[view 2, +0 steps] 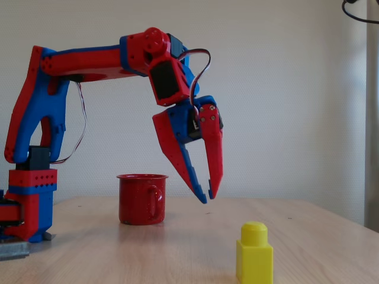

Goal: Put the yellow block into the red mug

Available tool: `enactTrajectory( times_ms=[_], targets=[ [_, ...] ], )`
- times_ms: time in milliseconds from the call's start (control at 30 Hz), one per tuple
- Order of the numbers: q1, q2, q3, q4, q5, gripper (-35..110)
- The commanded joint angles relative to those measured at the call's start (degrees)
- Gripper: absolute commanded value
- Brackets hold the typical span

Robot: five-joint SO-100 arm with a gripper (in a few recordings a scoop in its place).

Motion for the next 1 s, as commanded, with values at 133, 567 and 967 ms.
enactTrajectory(
  times_ms=[133, 567, 967],
  targets=[
    [-2.4, -1.6, -9.1, -3.7, -4.7, 0],
    [-3.8, -5.4, -13.0, -3.3, -8.9, 21],
    [-3.0, -6.4, -14.4, 4.7, -14.9, 44]
  ],
)
